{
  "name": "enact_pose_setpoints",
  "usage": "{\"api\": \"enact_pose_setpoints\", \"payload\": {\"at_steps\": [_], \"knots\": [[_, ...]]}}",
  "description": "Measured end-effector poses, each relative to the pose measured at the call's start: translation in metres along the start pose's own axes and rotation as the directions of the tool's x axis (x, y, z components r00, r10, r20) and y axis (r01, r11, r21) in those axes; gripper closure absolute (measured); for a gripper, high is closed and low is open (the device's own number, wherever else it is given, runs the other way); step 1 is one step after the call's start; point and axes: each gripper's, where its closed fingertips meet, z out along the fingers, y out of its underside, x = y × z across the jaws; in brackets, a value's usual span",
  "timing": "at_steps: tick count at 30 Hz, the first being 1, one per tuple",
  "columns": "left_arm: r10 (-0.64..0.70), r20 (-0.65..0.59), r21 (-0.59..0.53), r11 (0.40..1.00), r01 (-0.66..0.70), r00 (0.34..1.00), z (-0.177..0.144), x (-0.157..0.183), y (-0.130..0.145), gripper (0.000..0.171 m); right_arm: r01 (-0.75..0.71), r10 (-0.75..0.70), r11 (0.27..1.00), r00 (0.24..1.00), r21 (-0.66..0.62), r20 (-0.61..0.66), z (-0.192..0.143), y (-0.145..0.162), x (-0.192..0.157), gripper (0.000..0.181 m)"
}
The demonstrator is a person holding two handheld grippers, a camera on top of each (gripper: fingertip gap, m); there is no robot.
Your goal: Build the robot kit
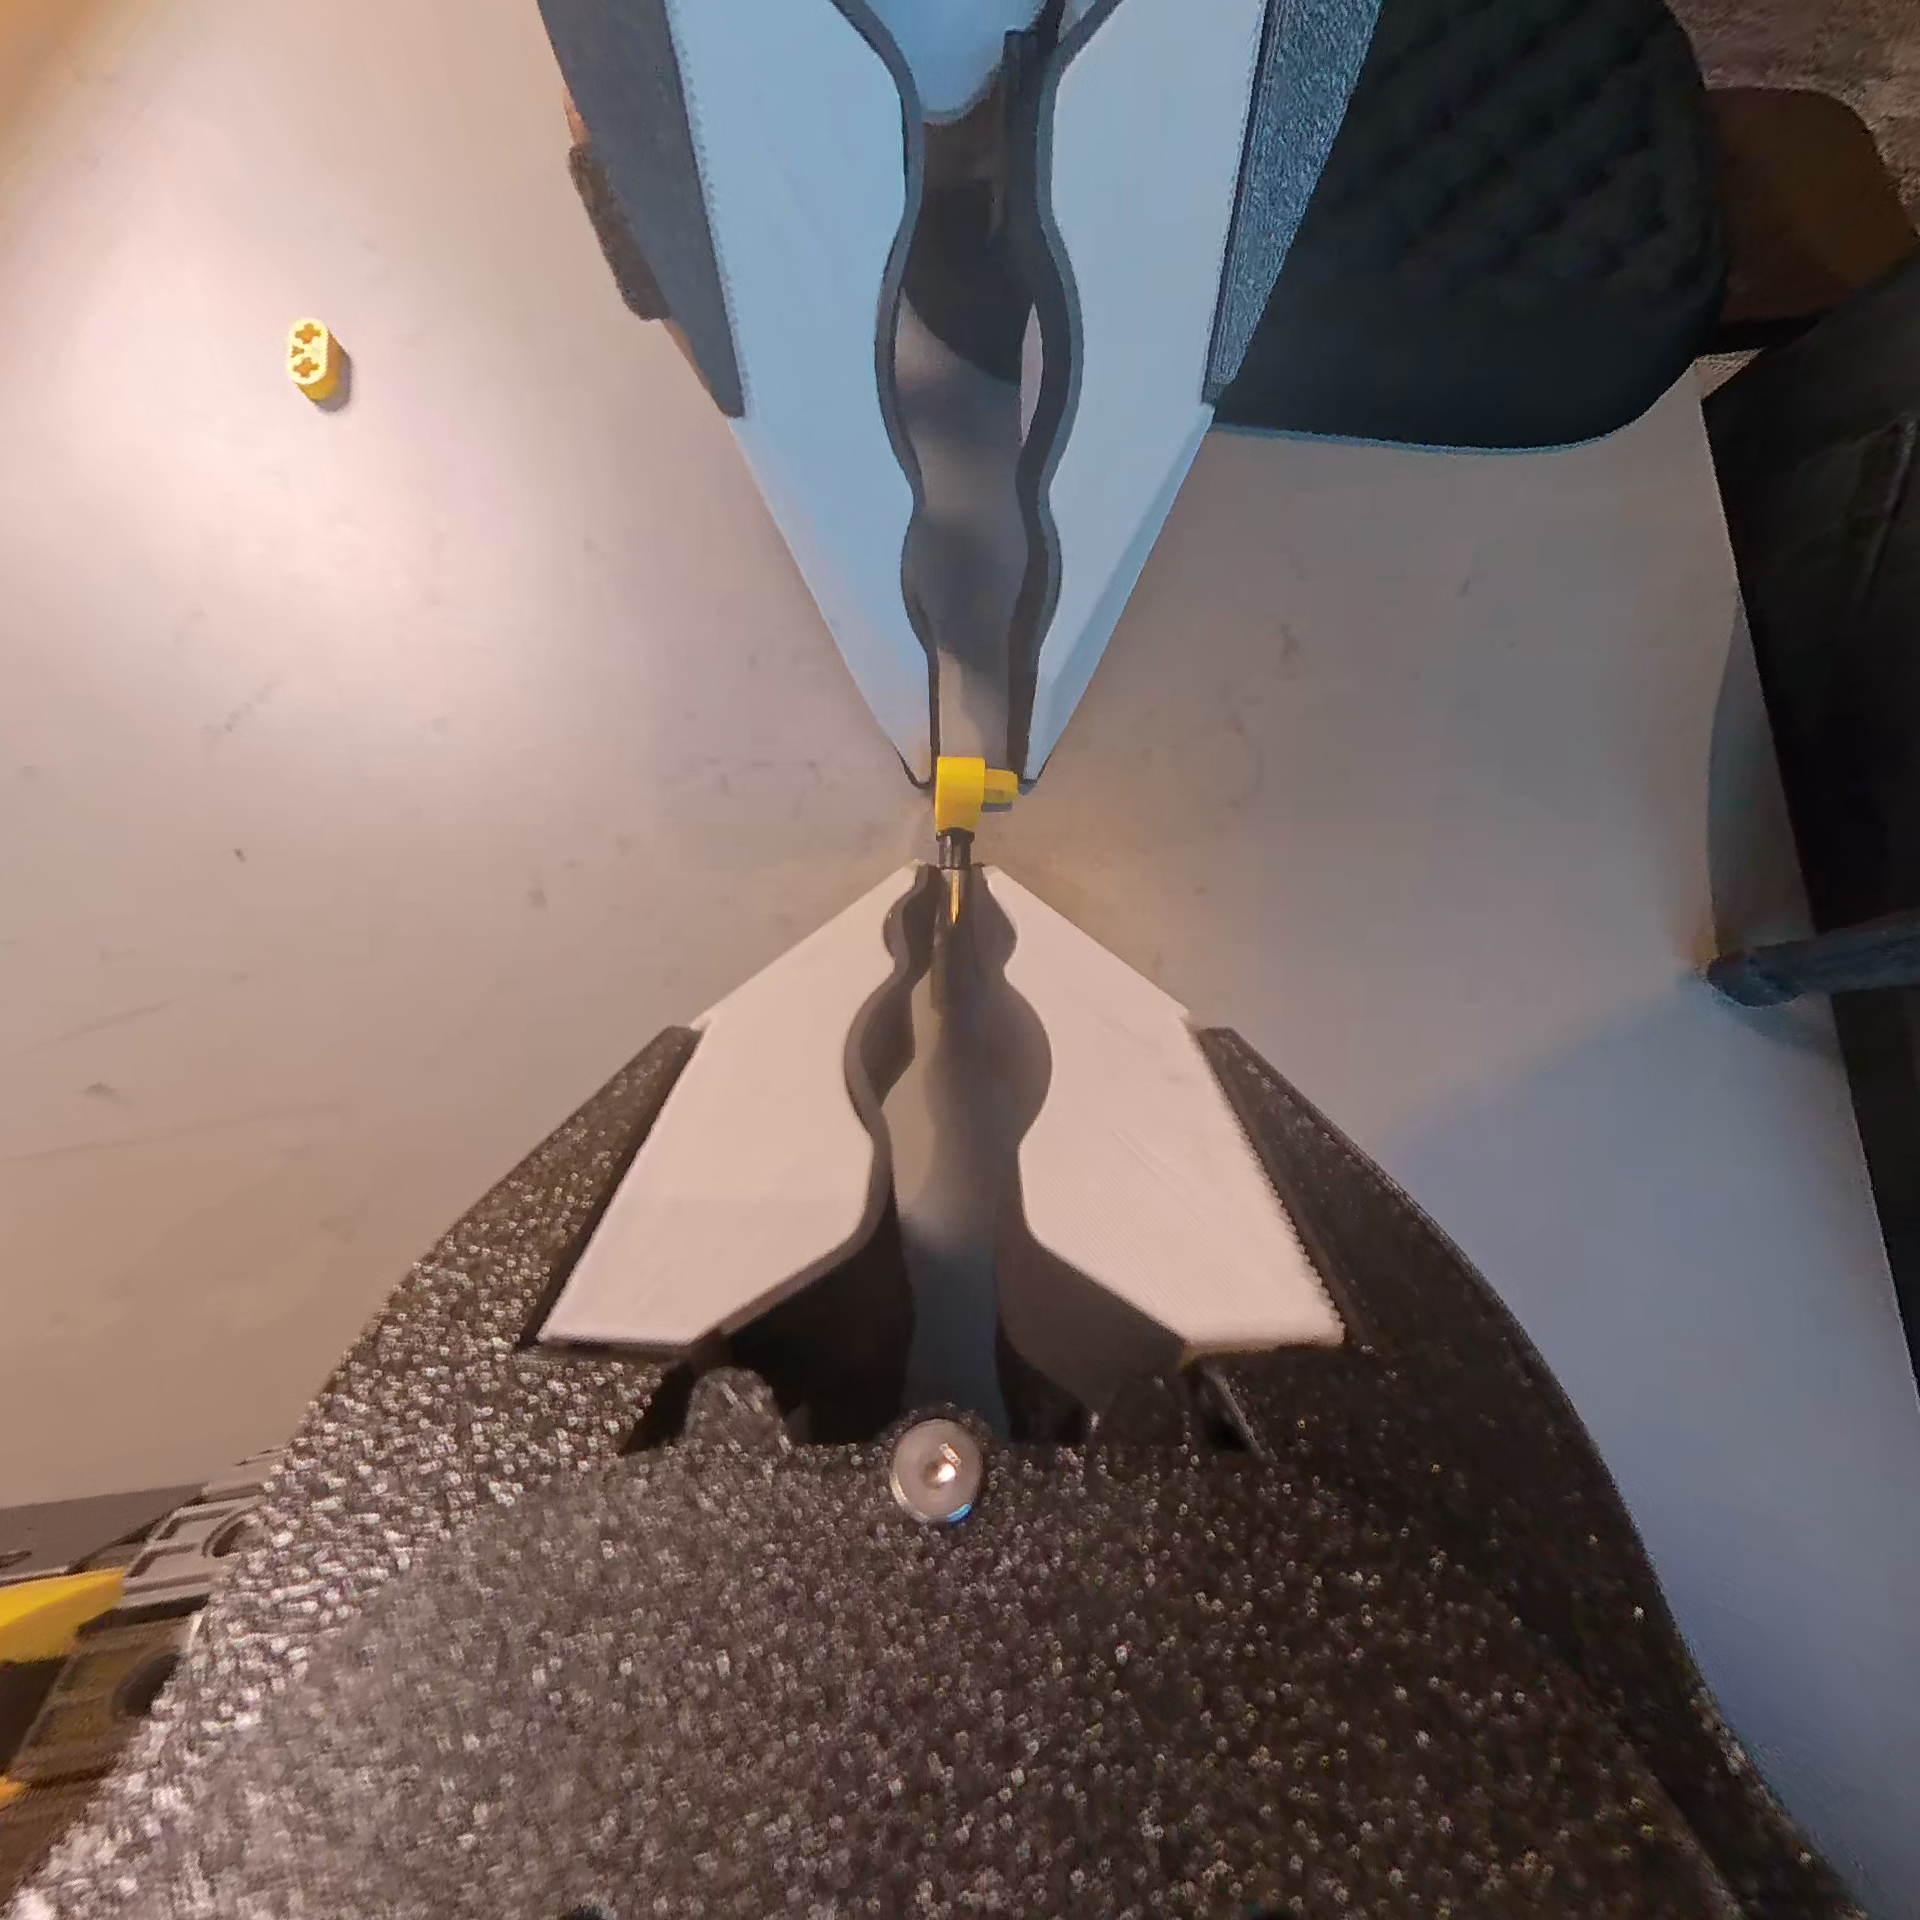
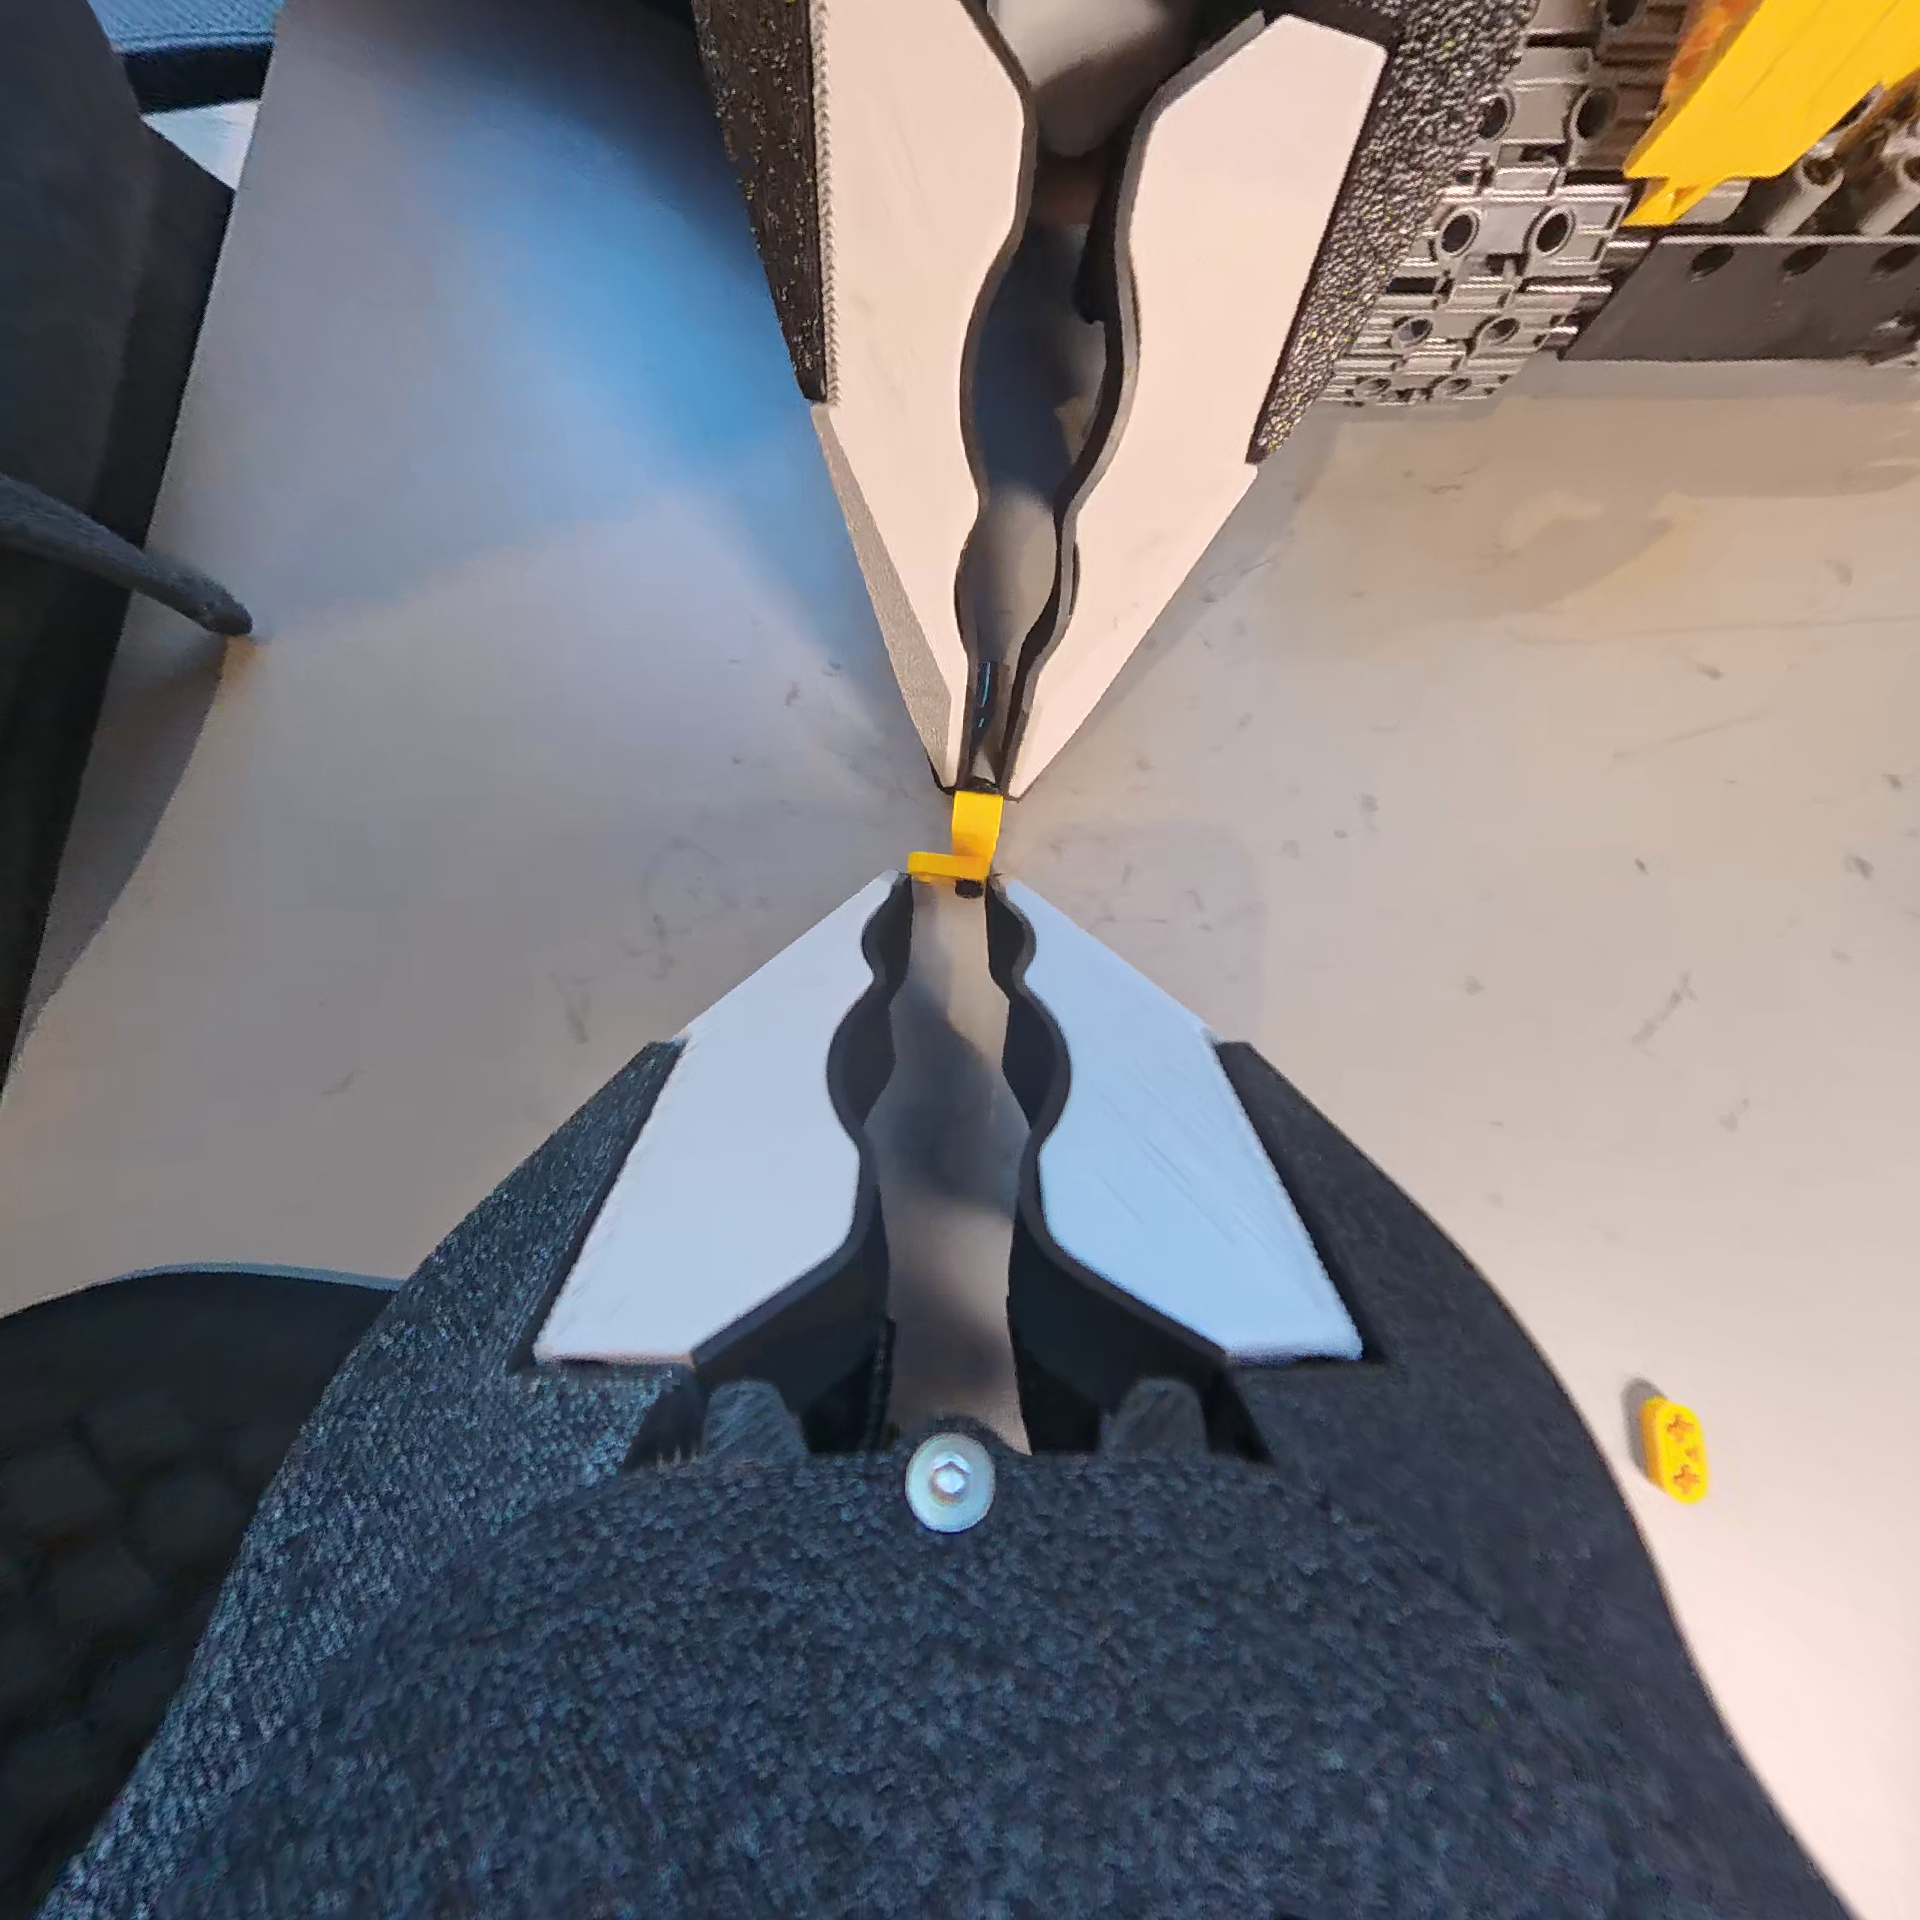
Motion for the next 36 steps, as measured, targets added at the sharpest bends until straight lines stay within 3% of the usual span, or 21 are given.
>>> {"api": "enact_pose_setpoints", "payload": {"at_steps": [14, 15, 18, 22, 28, 32, 36], "knots": [[0.007, 0.009, -0.001, 1.000, -0.007, 1.000, 0.001, 0.000, -0.001, 0.167, -0.016, 0.016, 1.000, 1.000, 0.012, 0.007, -0.006, 0.000, 0.001, 0.170], [0.015, 0.017, -0.001, 1.000, -0.015, 1.000, 0.001, 0.000, -0.001, 0.167, -0.024, 0.024, 0.999, 1.000, 0.041, 0.004, -0.015, -0.002, 0.004, 0.161], [0.029, 0.037, 0.001, 1.000, -0.029, 0.999, 0.000, 0.000, 0.000, 0.166, -0.089, 0.104, 0.990, 0.985, 0.109, -0.135, -0.052, 0.005, 0.046, 0.156], [0.042, 0.051, -0.002, 0.999, -0.042, 0.998, 0.000, 0.000, 0.000, 0.166, -0.207, 0.224, 0.974, 0.925, 0.088, -0.308, -0.081, 0.045, 0.101, 0.156], [0.033, 0.047, 0.001, 0.999, -0.033, 0.998, 0.000, 0.000, 0.000, 0.166, -0.235, 0.227, 0.972, 0.932, 0.006, -0.283, -0.071, 0.075, 0.125, 0.159], [0.030, 0.051, 0.003, 1.000, -0.030, 0.998, 0.000, -0.001, 0.000, 0.166, -0.274, 0.270, 0.962, 0.942, 0.008, -0.202, -0.066, 0.074, 0.127, 0.173], [0.033, 0.055, 0.003, 0.999, -0.033, 0.998, 0.000, -0.001, 0.000, 0.166, -0.300, 0.303, 0.953, 0.942, 0.037, -0.142, -0.062, 0.062, 0.110, 0.174]]}}
